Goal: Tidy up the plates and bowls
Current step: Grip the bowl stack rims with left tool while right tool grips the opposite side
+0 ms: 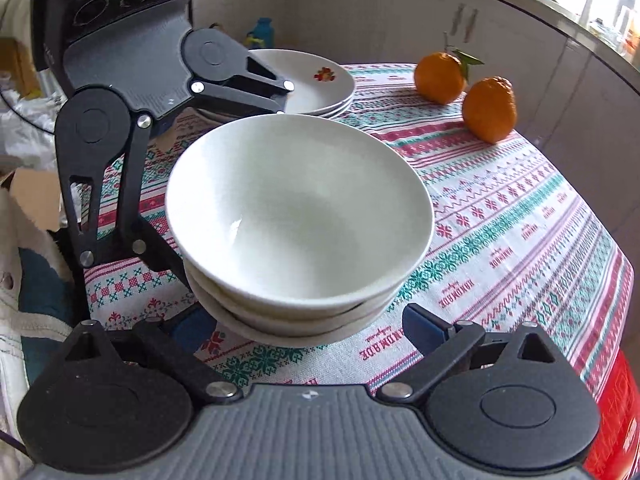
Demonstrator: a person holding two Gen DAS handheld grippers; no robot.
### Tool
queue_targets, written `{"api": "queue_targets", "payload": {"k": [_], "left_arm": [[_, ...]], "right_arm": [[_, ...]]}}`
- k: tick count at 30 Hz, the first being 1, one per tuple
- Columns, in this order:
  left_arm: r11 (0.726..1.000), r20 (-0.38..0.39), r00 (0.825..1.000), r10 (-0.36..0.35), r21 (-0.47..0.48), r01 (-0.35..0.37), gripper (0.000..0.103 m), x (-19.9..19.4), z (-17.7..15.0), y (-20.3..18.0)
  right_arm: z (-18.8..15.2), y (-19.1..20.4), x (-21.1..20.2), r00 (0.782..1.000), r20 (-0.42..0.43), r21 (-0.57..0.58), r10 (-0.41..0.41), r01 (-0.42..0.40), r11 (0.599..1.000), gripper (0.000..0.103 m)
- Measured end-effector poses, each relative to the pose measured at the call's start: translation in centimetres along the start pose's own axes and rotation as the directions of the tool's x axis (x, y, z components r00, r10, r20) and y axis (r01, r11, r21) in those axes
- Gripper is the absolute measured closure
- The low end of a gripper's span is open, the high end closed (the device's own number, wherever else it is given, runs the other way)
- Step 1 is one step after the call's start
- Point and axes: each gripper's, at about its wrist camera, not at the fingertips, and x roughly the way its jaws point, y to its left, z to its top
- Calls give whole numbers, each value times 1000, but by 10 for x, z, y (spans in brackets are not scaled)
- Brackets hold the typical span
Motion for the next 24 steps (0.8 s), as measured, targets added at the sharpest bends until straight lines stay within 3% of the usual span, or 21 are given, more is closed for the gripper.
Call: {"api": "queue_targets", "payload": {"k": [6,10,24], "left_arm": [[997,-10,997,-71,-2,71,10,0,3,9],[995,-26,995,-96,12,96,19,1,6,13],[990,-30,991,-129,48,130,21,8,12,19]], "right_arm": [[6,-3,2,998,-25,-28,58,-59,998,11],[7,-4,2,997,-31,-28,74,-75,997,13],[10,-5,2,996,-36,-19,80,-81,997,13]]}}
